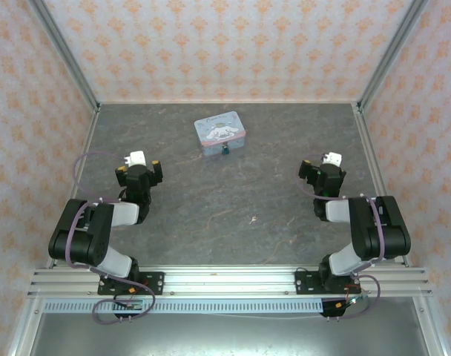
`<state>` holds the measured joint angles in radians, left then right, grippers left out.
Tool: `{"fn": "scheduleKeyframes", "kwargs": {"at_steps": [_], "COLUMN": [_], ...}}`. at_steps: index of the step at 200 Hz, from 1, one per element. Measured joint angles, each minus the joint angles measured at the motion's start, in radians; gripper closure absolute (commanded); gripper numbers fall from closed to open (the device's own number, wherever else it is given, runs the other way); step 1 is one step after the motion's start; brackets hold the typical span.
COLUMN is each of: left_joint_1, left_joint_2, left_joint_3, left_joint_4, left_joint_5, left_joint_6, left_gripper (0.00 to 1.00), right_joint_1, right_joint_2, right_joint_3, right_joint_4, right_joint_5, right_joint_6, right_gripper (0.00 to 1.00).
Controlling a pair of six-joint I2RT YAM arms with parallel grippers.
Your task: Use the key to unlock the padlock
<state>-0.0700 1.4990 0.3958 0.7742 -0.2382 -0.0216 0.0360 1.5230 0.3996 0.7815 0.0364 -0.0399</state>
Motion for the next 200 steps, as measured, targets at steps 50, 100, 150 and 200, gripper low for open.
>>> {"fn": "scheduleKeyframes", "kwargs": {"at_steps": [50,100,150,200], "left_joint_1": [0.0,0.0,0.0,0.0], "left_joint_2": [0.0,0.0,0.0,-0.071], "left_joint_3": [0.0,0.0,0.0,0.001], "left_joint_4": [0.0,0.0,0.0,-0.084], "left_joint_5": [0.0,0.0,0.0,0.005], "left_joint_6": [0.0,0.0,0.0,0.0], "left_gripper": [0.0,0.0,0.0,0.0], "right_joint_1": [0.0,0.0,0.0,0.0], "right_joint_2": [0.0,0.0,0.0,-0.034], "right_joint_3": [0.0,0.001,0.004,0.007], "right_joint_4": [0.0,-0.002,-0.005,-0.06], "right_joint_5": [0.0,0.0,0.0,0.0], "right_joint_6": [0.0,0.0,0.0,0.0], "right_gripper": [0.01,0.01,0.01,0.03]}}
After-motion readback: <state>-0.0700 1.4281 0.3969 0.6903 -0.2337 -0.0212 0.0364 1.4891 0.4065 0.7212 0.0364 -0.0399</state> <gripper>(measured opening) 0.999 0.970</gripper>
